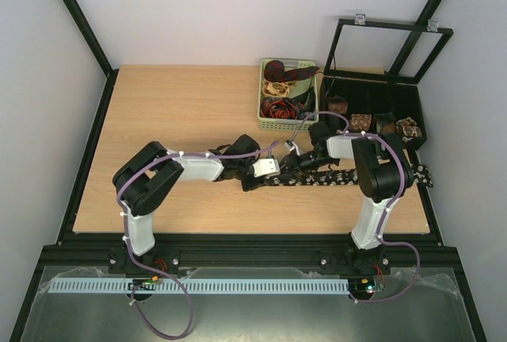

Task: Roll the ties
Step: Roll the tie at the center of the board.

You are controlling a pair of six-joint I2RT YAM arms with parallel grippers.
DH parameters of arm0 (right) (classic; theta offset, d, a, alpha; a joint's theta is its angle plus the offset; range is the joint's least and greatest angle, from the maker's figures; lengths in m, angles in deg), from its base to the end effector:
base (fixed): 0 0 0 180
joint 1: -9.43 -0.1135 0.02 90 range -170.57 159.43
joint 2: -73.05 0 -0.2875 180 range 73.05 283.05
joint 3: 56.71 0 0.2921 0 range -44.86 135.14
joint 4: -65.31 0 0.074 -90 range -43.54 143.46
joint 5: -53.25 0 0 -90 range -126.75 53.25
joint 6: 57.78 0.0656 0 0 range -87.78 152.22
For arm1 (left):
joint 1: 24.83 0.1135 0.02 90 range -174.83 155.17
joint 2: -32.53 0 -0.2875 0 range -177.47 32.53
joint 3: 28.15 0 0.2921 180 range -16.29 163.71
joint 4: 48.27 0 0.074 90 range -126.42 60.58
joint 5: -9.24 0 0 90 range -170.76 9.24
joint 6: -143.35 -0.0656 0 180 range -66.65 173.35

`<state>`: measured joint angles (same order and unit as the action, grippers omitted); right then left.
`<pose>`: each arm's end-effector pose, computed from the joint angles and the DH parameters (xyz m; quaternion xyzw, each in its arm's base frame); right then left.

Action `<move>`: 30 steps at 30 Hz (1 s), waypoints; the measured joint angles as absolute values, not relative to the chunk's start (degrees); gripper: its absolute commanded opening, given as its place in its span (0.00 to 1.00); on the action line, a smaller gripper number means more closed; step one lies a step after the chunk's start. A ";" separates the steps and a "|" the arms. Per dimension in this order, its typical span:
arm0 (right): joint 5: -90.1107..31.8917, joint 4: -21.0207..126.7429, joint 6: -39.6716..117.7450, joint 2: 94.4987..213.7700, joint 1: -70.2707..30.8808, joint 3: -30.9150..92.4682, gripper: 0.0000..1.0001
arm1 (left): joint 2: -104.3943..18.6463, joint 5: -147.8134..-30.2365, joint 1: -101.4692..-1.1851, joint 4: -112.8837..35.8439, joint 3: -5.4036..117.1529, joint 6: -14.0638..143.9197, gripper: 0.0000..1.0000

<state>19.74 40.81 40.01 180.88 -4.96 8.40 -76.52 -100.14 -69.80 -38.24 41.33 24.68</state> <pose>0.3403 0.1438 0.0874 -0.1430 0.8568 0.4887 0.0815 0.2868 -0.3172 0.0957 0.6009 0.7057 -0.2046 0.3145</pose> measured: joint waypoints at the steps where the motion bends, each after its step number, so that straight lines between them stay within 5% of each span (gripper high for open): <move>1: 19.85 40.79 40.17 180.93 -5.11 8.46 0.19 | -76.52 -100.14 -69.80 -38.24 41.33 24.64 0.37; 4: 19.72 40.68 39.62 181.32 -5.79 8.77 0.05 | -76.52 -100.07 -69.80 -38.26 41.31 24.53 0.37; 7: 18.45 39.70 38.51 181.72 -6.10 8.99 0.02 | -76.52 -100.10 -69.78 -38.59 41.09 24.42 0.40; 15: 13.73 37.21 35.77 181.89 -6.18 9.07 0.01 | -76.39 -100.99 -68.95 -39.97 40.17 24.95 0.62; 30: 11.65 37.62 35.56 181.89 -6.32 8.94 0.01 | -70.86 -104.64 -65.36 -39.86 33.53 29.12 0.62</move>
<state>11.65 37.62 35.56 181.89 -6.32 8.94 -70.86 -104.64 -65.36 -39.86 33.53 29.12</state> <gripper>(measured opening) 0.024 0.617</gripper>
